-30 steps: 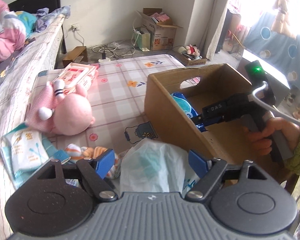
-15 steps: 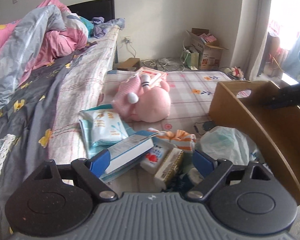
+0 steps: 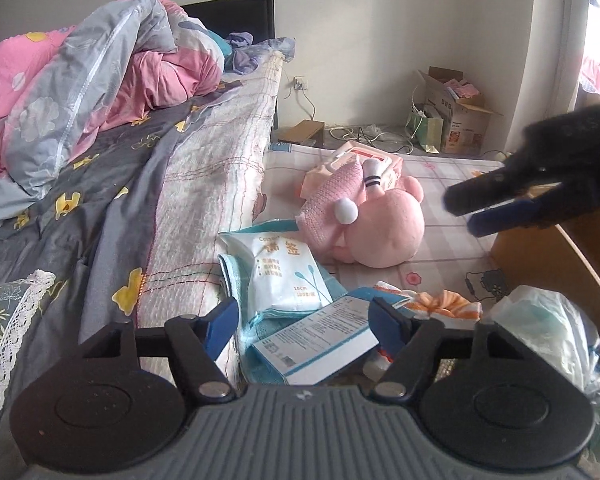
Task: Organize soft objects
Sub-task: 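Close the right gripper on the white cotton-swab bag, then carry the cotton-swab bag with the right gripper into the cardboard box, then open the right gripper to drop the bag and withdraw, then close the right gripper on the white box's edge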
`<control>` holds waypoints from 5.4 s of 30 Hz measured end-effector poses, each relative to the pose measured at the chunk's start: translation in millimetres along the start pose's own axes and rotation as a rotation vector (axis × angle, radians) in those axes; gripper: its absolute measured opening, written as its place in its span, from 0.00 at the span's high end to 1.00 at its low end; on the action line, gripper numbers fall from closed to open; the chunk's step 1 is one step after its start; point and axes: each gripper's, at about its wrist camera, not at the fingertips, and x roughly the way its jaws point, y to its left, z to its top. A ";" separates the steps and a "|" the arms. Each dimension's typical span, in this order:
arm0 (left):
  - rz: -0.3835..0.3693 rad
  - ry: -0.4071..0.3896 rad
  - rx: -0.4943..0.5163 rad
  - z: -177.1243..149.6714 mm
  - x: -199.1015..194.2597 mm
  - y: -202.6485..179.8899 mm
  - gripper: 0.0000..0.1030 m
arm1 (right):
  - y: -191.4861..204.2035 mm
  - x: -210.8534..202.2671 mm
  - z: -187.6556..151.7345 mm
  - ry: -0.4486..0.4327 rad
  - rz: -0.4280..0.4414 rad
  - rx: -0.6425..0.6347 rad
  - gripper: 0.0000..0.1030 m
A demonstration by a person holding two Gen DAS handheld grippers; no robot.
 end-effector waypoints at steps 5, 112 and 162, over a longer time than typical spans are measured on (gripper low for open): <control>0.005 0.081 -0.022 15.0 48.1 13.0 0.48 | -1.8 101.8 30.4 0.107 0.017 0.060 0.57; -0.359 0.255 0.279 68.9 88.4 -326.1 0.52 | -311.4 -143.1 -18.0 -0.190 -0.195 0.418 0.76; 0.015 0.030 -0.032 -49.3 -23.0 -1.0 0.32 | -15.9 36.0 -25.0 0.190 0.035 0.169 0.63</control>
